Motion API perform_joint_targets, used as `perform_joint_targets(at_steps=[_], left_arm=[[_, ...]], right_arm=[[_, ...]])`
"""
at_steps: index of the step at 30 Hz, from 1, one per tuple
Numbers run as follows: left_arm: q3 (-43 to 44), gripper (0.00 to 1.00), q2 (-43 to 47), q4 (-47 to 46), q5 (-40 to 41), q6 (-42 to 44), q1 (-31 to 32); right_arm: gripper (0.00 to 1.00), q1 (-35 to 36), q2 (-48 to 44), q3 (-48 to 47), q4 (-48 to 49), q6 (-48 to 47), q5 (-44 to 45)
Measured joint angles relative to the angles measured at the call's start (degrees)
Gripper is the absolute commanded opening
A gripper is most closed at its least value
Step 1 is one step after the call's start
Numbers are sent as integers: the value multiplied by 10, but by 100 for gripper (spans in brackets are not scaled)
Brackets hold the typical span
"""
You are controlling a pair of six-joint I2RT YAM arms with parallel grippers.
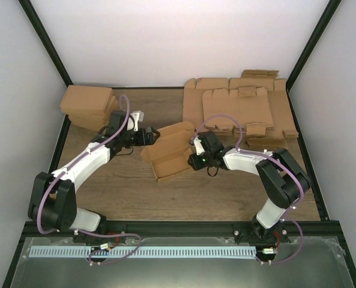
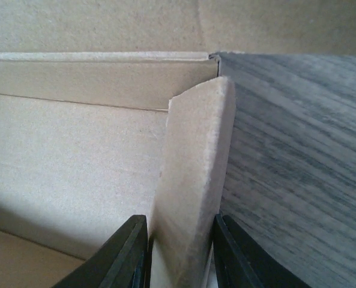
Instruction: Fold the paper box
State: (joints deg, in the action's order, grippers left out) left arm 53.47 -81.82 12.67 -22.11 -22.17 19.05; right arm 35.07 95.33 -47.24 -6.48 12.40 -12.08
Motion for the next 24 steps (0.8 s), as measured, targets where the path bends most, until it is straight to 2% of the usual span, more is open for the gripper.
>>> perform_joint_targets(at_steps=[7,10,15,20,24], left_arm=[[-19,91,14,32,-3,13,0],[-26,88,13,40,-7,17,0],[-29,80,-4,41,-28,21,0],[-34,74,-11,42,-45,30,0],[-34,73,-13,42,-56,35,0]], right_arm=[[37,0,-4,0,-22,-39,-26],[38,2,-4,-5,-29,-42,-26],[47,11,-2,-35,-52,-37,12],[27,25,2,-60,-61,-32,64],[27,32,13,-71,-77,-28,94]])
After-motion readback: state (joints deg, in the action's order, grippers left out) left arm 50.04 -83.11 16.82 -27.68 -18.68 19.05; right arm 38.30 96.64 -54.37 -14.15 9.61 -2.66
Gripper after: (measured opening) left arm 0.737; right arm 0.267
